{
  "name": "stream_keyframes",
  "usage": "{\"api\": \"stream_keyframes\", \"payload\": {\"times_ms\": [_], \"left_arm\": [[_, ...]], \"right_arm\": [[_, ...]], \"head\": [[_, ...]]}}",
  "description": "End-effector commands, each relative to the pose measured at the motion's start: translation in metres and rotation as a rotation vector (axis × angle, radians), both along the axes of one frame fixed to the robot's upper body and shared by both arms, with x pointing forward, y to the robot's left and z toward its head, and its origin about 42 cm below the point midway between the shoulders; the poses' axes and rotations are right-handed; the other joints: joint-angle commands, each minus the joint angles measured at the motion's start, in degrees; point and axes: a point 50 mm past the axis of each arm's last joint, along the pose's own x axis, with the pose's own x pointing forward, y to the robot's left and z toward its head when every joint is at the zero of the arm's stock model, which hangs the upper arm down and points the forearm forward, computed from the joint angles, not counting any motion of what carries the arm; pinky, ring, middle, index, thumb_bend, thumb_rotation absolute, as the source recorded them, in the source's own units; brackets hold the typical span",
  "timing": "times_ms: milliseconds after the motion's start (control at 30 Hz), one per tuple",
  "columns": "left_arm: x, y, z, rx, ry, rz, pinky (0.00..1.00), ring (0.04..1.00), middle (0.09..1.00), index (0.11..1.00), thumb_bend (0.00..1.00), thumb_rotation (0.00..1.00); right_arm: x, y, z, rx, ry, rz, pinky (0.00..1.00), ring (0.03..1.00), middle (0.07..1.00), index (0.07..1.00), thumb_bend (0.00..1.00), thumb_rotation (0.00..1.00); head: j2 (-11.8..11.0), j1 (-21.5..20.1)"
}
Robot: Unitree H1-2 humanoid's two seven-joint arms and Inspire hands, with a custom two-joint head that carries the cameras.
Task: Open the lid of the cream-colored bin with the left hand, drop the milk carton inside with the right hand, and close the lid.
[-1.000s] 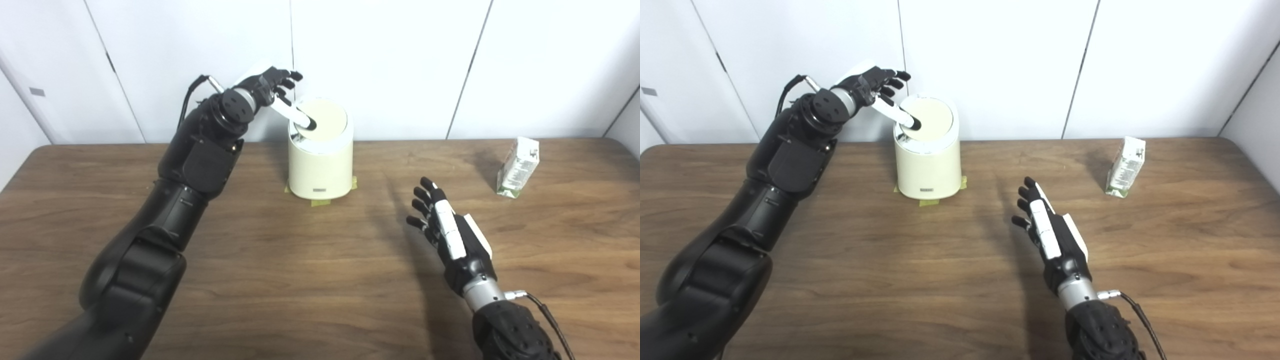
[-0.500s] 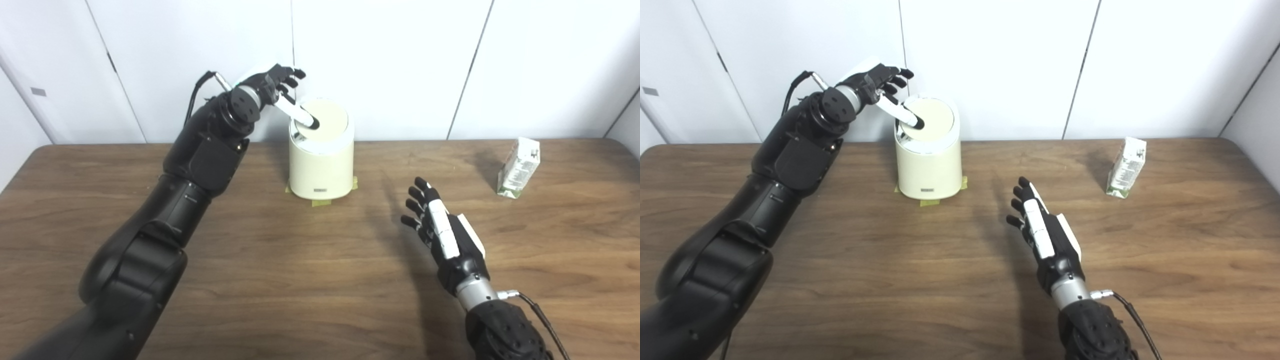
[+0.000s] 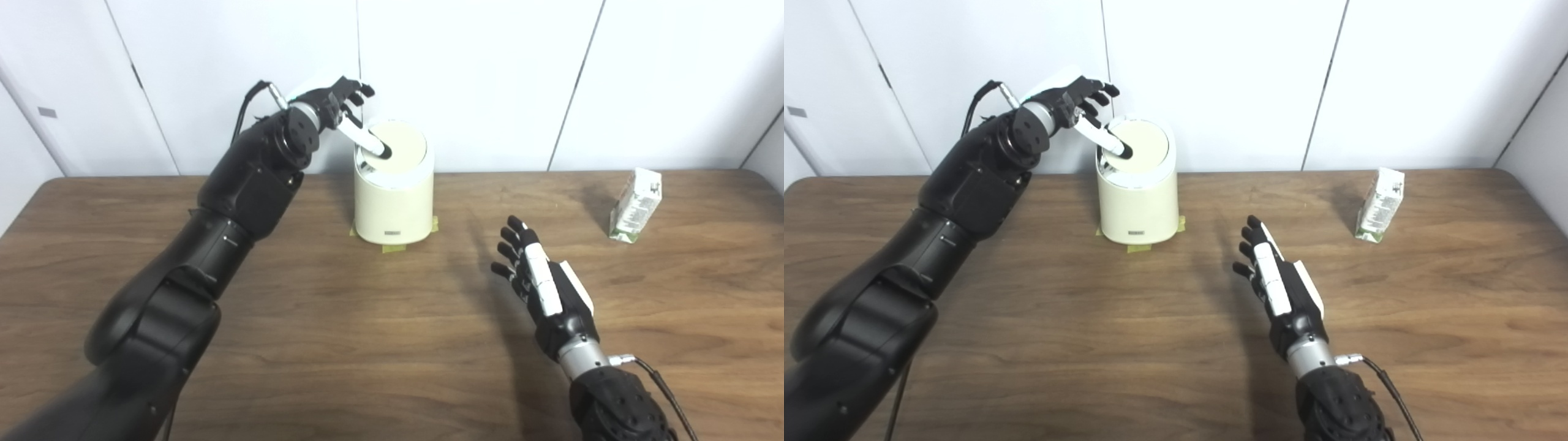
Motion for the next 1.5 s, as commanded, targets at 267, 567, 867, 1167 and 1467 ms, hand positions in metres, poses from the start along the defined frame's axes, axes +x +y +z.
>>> {"api": "stream_keyframes", "payload": {"times_ms": [267,567,867,1167,1467], "left_arm": [[0.0,-0.011,0.028,0.244,-0.192,-0.067,0.73,0.856,0.881,0.875,0.95,0.0],[-0.004,-0.005,0.031,0.123,-0.139,-0.042,0.71,0.85,0.886,0.875,0.93,0.0],[-0.012,0.035,0.044,-0.493,0.074,0.0,0.8,0.865,0.881,0.878,0.52,0.49],[-0.052,0.059,0.01,-0.677,-0.047,0.005,0.81,0.865,0.89,0.898,0.37,0.86],[-0.116,0.08,-0.038,-0.783,-0.156,0.06,0.83,0.873,0.884,0.887,0.4,0.98]], "right_arm": [[0.005,0.002,0.019,0.016,-0.1,0.017,0.87,0.953,0.965,0.978,0.58,0.97],[0.005,-0.002,0.018,0.009,-0.097,0.012,0.86,0.947,0.963,0.975,0.57,0.97],[0.004,-0.004,0.017,0.0,-0.093,0.01,0.85,0.946,0.963,0.972,0.57,0.97],[0.007,-0.005,0.015,0.03,-0.09,0.011,0.86,0.954,0.971,0.973,0.58,0.95],[0.008,-0.009,0.021,-0.114,-0.123,-0.025,0.71,0.855,0.918,0.955,0.57,0.69]], "head": [[0.31,-0.02],[0.4,-0.14],[0.52,-0.29],[0.07,-1.07],[-0.11,-1.97]]}}
